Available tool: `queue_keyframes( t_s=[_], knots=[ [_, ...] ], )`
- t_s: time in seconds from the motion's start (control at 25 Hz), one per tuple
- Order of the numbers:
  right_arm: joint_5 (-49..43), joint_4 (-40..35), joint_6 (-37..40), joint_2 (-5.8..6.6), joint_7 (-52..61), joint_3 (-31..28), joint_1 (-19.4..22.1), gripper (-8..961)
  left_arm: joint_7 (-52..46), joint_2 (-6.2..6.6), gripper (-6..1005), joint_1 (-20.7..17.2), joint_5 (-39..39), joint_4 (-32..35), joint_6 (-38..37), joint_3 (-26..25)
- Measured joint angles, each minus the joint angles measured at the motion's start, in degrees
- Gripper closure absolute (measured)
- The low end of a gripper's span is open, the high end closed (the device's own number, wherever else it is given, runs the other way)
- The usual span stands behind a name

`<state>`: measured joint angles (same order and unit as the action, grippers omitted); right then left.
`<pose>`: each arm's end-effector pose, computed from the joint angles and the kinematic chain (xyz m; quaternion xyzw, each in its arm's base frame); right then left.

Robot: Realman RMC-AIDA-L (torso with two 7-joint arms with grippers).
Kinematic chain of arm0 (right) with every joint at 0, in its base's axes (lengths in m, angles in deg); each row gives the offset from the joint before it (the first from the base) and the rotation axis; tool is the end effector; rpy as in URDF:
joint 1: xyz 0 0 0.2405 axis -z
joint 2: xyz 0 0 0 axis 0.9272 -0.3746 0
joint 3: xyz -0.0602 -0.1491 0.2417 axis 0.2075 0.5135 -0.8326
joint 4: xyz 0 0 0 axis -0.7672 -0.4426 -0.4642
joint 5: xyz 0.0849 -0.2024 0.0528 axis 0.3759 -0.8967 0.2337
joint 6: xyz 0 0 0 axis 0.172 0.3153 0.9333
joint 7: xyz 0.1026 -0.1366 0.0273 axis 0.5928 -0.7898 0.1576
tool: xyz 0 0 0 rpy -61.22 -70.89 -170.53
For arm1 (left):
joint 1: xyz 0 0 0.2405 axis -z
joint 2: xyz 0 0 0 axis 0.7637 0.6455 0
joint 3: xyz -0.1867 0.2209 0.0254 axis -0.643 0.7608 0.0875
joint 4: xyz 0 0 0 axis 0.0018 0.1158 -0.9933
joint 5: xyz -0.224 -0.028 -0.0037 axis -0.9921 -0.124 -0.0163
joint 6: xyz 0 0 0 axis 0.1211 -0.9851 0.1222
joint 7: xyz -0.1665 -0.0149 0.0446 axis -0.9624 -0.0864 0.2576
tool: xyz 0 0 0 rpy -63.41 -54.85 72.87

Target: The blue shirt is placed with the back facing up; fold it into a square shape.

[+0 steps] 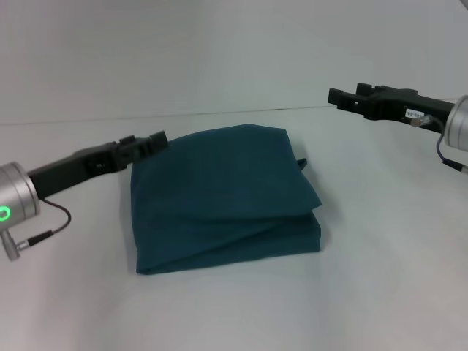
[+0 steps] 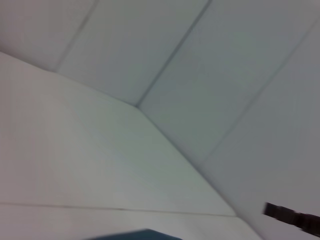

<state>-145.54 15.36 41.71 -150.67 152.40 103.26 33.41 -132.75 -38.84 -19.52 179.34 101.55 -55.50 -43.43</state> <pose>0.2854 0.4774 0.0102 -0.8216 0.3670 0.2708 0.3420 -0.2623 0.4226 -0.0317 -0.8090 -0.4315 -0.3411 0.2073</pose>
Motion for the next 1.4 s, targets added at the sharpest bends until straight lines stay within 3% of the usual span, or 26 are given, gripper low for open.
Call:
queue_keyframes(
  t_s=[0.16, 0.4, 0.56, 0.84, 1.08, 1.4],
  knots=[
    [-0.1, 0.0, 3.2, 1.26, 1.2, 0.1, 1.0, 194, 1.3, -0.13, 113, -1.1, -1.2, -0.9, -5.7, 0.0],
    [-2.5, -0.1, 6.3, 3.21, 5.3, 0.1, 1.4, 195, 4.3, -0.23, 118, -2.1, -1.9, -3.5, -10.5, 0.0],
    [-7.0, -0.3, 8.4, 4.26, 10.6, 0.1, 0.4, 252, 6.2, -0.17, 121, -2.5, -1.8, -4.2, -14.0, 0.0],
    [-10.6, 0.0, 12.3, 4.43, 15.2, 0.2, -0.8, 423, 11.8, -0.16, 125, -3.4, -1.6, -5.8, -18.3, 0.0],
    [-11.2, 0.9, 13.2, 3.74, 13.0, 0.3, -0.9, 418, 14.1, 0.07, 124, -4.4, -0.8, -6.1, -18.7, 0.0],
    [-12.0, 3.2, 14.3, 4.06, 14.6, 1.8, -2.0, 411, 14.2, 0.12, 120, -5.1, -0.4, -6.1, -18.5, -0.1]
  ],
)
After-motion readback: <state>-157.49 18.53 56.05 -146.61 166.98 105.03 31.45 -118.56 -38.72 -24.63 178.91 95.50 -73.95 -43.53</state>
